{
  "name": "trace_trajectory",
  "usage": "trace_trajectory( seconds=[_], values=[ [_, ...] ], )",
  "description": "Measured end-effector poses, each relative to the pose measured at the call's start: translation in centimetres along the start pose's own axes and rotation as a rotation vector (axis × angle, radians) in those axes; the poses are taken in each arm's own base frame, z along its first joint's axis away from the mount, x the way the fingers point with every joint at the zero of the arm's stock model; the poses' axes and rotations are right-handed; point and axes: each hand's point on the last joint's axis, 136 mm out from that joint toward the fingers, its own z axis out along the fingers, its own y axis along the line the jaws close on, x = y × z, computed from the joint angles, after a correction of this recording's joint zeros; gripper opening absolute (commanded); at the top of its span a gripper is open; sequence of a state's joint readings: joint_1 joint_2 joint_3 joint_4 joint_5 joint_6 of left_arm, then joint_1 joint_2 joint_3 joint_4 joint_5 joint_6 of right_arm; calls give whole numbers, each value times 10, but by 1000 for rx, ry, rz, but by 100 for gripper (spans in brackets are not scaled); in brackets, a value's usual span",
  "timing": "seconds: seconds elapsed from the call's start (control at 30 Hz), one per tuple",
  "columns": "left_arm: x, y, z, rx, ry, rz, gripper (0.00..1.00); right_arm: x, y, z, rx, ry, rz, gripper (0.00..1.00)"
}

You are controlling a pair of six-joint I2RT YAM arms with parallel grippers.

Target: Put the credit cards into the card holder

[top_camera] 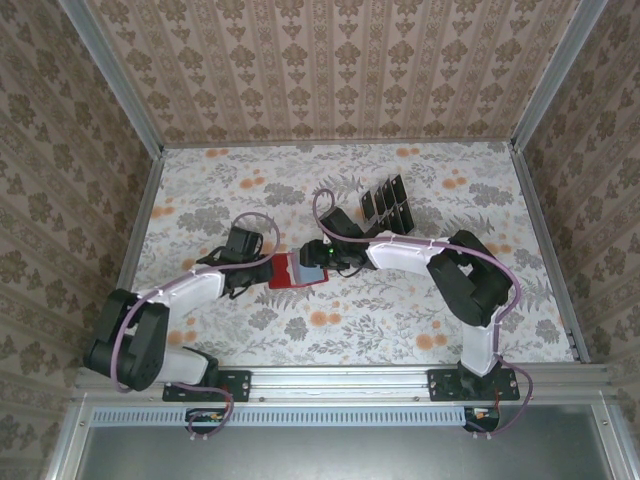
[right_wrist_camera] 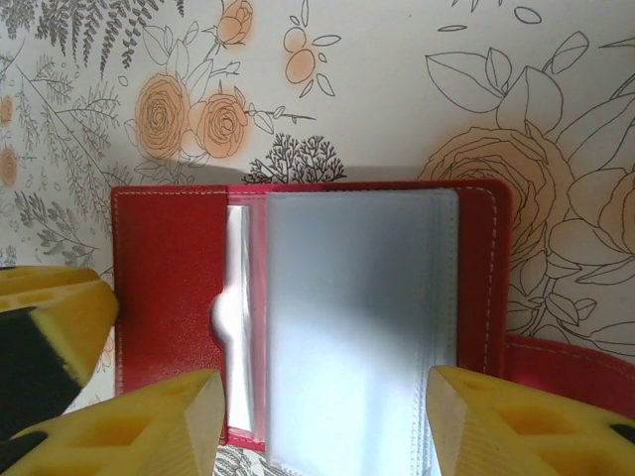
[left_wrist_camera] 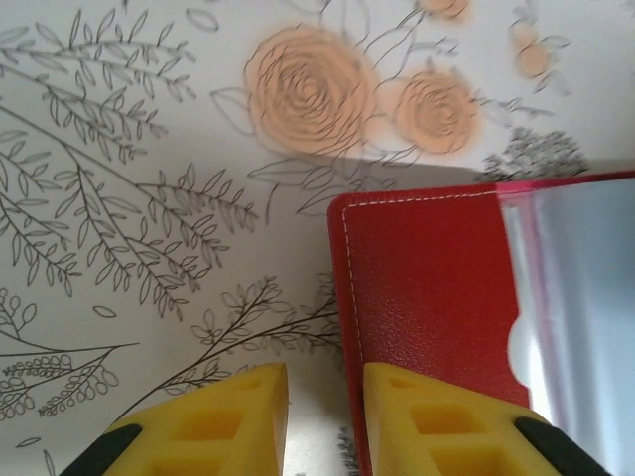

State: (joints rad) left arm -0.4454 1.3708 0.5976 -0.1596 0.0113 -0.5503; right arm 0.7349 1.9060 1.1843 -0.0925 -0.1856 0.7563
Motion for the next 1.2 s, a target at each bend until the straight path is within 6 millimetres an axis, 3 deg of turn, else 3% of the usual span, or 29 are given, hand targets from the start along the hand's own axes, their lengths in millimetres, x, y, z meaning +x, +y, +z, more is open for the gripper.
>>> trace_trajectory(
  seconds=[0.63,0.93,1.2],
  values=[
    [-9,-3,22,9,-33,2,25,4,-7,11,2,23,15,53],
    [-11,-5,25,13,-40,8,23,-6,-16,6,10,4,37,53],
    [-11,-15,26,36,-49,28,23,-11,-10,-2,-6,-12,34,52]
  ],
)
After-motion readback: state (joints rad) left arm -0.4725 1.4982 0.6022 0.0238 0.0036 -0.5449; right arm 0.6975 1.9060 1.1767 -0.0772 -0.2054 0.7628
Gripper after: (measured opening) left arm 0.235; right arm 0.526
